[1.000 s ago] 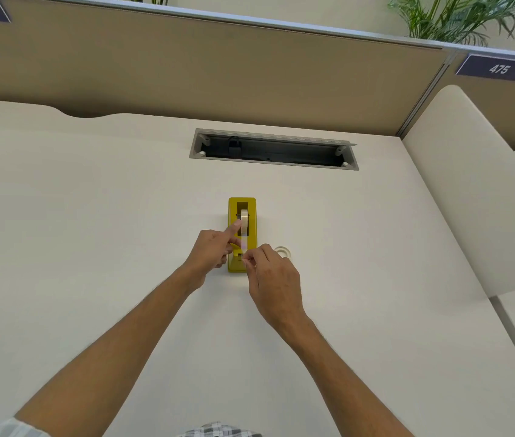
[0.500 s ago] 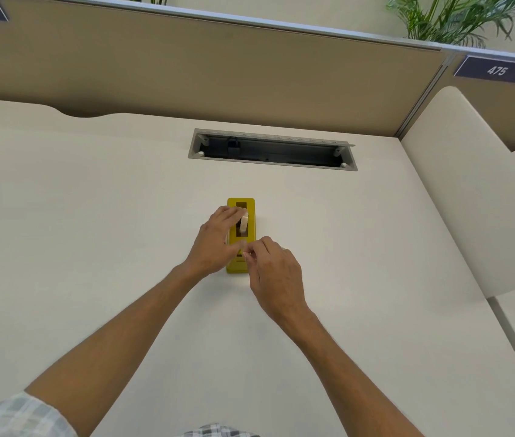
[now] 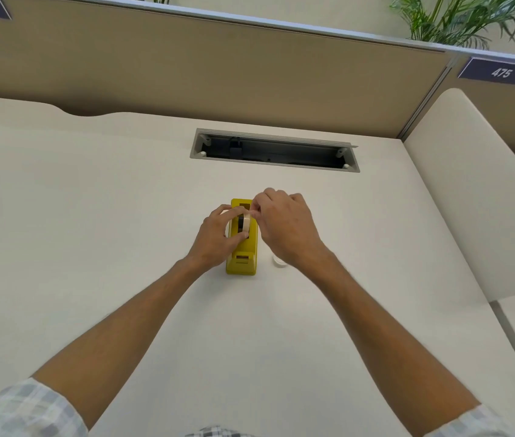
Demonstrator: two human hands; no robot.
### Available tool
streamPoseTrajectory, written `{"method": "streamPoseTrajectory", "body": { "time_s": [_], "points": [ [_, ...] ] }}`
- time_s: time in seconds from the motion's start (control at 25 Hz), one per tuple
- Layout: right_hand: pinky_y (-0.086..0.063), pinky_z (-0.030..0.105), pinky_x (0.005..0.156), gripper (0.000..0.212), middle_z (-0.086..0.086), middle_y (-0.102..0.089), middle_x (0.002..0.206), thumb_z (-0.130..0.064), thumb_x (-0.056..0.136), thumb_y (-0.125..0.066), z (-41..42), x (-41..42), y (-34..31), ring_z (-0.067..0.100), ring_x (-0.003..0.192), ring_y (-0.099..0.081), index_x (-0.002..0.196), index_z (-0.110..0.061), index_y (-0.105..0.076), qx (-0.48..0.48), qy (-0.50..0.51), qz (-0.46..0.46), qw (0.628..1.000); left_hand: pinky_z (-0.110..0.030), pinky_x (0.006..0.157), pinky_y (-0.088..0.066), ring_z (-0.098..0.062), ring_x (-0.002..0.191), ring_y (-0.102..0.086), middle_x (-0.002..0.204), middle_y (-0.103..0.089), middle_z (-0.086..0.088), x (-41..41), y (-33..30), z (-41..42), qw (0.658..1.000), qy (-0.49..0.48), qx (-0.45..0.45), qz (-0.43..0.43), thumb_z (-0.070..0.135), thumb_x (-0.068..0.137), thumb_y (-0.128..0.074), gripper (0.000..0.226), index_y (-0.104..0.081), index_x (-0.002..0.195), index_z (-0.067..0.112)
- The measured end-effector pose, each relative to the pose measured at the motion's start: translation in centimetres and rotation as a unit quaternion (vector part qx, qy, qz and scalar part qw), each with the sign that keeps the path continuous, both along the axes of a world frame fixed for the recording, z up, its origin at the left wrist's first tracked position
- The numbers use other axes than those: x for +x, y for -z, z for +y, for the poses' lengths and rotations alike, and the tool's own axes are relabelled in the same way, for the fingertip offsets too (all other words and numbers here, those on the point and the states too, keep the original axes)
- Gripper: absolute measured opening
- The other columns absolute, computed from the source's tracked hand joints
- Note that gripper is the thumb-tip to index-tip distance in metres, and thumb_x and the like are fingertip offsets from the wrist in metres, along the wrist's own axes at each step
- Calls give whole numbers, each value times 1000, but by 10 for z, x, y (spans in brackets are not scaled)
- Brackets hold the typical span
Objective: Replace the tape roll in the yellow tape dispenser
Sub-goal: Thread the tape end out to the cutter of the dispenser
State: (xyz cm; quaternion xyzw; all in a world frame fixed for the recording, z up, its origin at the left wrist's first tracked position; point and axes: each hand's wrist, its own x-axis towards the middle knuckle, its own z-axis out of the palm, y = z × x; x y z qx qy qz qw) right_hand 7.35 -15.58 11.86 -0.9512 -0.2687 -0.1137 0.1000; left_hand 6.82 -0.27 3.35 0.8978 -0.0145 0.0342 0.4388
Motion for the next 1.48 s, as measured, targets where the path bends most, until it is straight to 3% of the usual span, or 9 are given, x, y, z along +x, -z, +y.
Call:
{"method": "streamPoseTrajectory", "body": {
  "time_s": [0.28, 0.44, 0.6, 0.84, 1.0, 1.16, 1.32, 1.48],
  "points": [
    [-41, 36, 90, 17, 3, -64, 107, -21, 98, -49, 3, 36, -11, 18, 95, -57, 107, -14, -62, -9, -17, 46, 999, -46, 97, -46, -25, 115, -53, 128, -57, -1, 7, 2, 1, 1000, 7, -23, 12, 23, 80, -76, 46, -59, 123, 25],
    [-41, 36, 90, 17, 3, -64, 107, -20, 99, -48, 6, 45, -7, 18, 95, -57, 106, -14, -62, -14, -13, 63, 998, -43, 102, -43, -21, 119, -50, 127, -58, -1, 8, 2, 2, 999, 4, -40, 8, 14, 77, -77, 57, -57, 130, 25],
    [-42, 36, 89, 17, 3, -65, 106, -21, 98, -49, 8, 48, -4, 17, 94, -57, 105, -14, -63, -2, -11, 54, 998, -39, 103, -43, -17, 121, -50, 128, -58, 1, 8, 4, 2, 999, 14, -39, -6, 12, 79, -73, 46, -64, 124, 17],
    [-42, 35, 89, 17, 3, -66, 106, -22, 98, -50, 9, 48, -2, 16, 93, -58, 105, -14, -63, 1, -13, 53, 999, -29, 98, -44, -8, 119, -49, 128, -59, 5, 6, 4, 2, 996, 15, -87, -17, 22, 90, -64, 32, -66, 122, 18],
    [-42, 36, 90, 18, 3, -65, 107, -23, 98, -50, 8, 46, 0, 17, 94, -58, 107, -14, -63, -4, -14, 61, 998, -34, 96, -46, -18, 117, -53, 126, -61, 0, 10, 3, 5, 996, 9, -83, 7, 18, 86, -69, 34, -65, 120, 20],
    [-41, 35, 89, 20, 3, -65, 107, -26, 98, -50, 8, 44, 3, 18, 94, -58, 108, -14, -62, -9, -16, 64, 998, -35, 98, -43, -16, 121, -49, 128, -59, 3, 14, 0, 6, 997, 2, -74, 29, 15, 80, -75, 50, -58, 126, 24],
    [-41, 35, 89, 18, 3, -65, 107, -25, 98, -51, 9, 44, 3, 18, 94, -58, 107, -14, -62, -15, -18, 63, 998, -38, 103, -42, -19, 123, -47, 132, -56, 2, 18, 1, 7, 998, 8, -45, 37, 19, 79, -77, 40, -67, 117, 20],
    [-41, 35, 89, 18, 3, -65, 108, -25, 97, -53, 9, 44, 5, 18, 95, -58, 108, -14, -62, -22, -15, 70, 997, -32, 96, -42, -18, 120, -48, 136, -53, 2, 18, 1, 7, 997, 5, -54, 46, 19, 79, -77, 37, -67, 114, 27]
  ]
}}
